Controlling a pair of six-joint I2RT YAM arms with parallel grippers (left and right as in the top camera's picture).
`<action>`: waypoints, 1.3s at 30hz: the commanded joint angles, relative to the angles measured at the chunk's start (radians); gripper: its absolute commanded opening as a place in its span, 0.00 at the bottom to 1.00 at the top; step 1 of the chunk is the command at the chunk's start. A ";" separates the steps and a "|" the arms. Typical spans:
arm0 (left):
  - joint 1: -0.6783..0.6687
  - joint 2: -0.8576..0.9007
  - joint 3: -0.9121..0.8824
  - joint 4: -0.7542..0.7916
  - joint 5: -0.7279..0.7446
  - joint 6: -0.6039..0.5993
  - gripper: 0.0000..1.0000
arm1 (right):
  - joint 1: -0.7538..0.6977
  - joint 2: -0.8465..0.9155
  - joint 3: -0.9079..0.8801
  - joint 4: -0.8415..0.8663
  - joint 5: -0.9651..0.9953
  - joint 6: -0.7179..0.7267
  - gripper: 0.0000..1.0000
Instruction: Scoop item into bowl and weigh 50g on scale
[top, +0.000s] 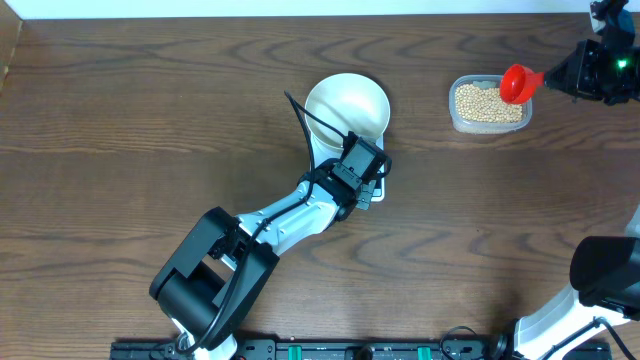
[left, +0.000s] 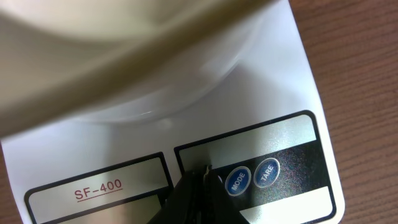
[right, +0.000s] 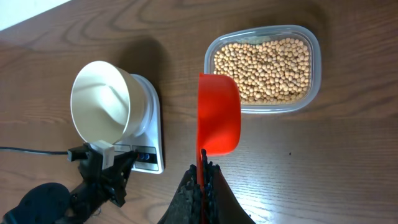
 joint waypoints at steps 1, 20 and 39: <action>0.008 0.084 -0.051 -0.050 -0.012 0.018 0.07 | -0.003 0.003 0.008 -0.002 0.000 -0.018 0.01; -0.020 0.086 -0.051 -0.037 -0.016 0.059 0.07 | -0.003 0.003 0.008 -0.008 0.000 -0.018 0.01; -0.020 0.144 -0.051 -0.016 0.033 0.089 0.07 | -0.003 0.003 0.008 -0.008 0.000 -0.022 0.01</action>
